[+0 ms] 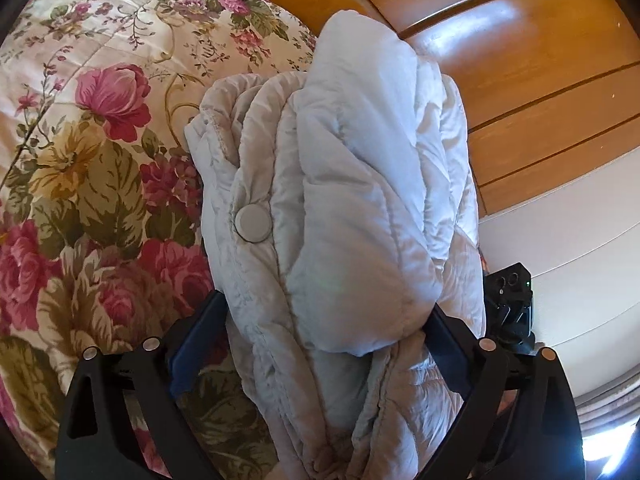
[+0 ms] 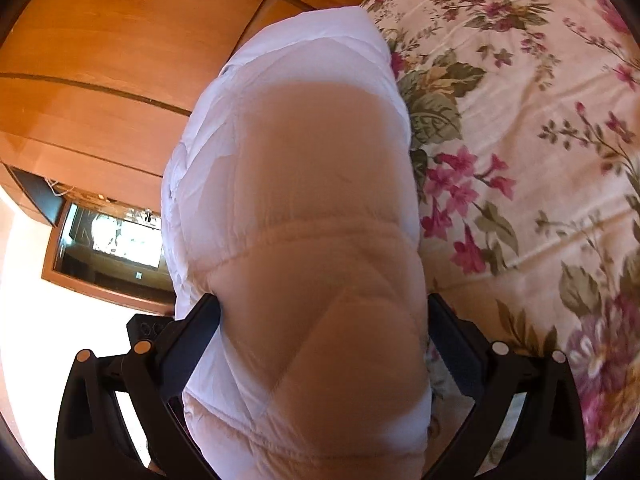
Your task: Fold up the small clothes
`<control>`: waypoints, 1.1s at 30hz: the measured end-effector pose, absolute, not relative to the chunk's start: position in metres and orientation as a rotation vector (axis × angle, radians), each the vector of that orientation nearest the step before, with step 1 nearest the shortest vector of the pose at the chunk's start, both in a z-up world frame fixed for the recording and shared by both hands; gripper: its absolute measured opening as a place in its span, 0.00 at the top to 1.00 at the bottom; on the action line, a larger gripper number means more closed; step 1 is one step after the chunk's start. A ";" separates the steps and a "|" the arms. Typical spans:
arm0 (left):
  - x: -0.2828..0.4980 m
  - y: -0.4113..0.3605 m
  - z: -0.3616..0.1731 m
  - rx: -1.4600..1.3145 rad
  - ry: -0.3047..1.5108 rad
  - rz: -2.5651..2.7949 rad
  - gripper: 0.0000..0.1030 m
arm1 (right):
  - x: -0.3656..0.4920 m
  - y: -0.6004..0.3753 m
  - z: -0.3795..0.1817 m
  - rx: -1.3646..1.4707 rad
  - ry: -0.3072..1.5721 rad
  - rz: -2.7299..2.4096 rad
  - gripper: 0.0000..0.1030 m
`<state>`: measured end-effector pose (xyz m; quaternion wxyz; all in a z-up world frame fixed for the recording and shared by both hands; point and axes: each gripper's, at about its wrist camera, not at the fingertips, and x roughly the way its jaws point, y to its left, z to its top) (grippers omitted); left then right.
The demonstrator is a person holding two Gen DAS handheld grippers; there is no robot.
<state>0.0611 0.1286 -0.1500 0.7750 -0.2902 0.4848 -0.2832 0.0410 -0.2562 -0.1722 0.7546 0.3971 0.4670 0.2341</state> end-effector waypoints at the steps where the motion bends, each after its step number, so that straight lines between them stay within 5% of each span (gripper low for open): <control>1: 0.063 0.128 -0.151 -0.638 1.047 -0.617 0.09 | 0.043 -0.255 -0.172 0.864 1.021 0.519 0.02; 15: 0.101 0.112 -0.168 -0.627 1.102 -0.695 0.08 | 0.075 -0.241 -0.183 0.860 1.080 0.612 0.02; 19: 0.093 0.101 -0.163 -0.566 1.105 -0.716 0.25 | 0.076 -0.235 -0.182 0.814 1.070 0.625 0.08; 25: 0.082 0.090 -0.153 -0.542 1.078 -0.770 0.48 | 0.066 -0.225 -0.153 0.655 0.987 0.631 0.35; 33: 0.115 0.067 -0.132 -0.508 0.984 -0.755 0.54 | 0.071 -0.205 -0.110 0.413 0.810 0.593 0.44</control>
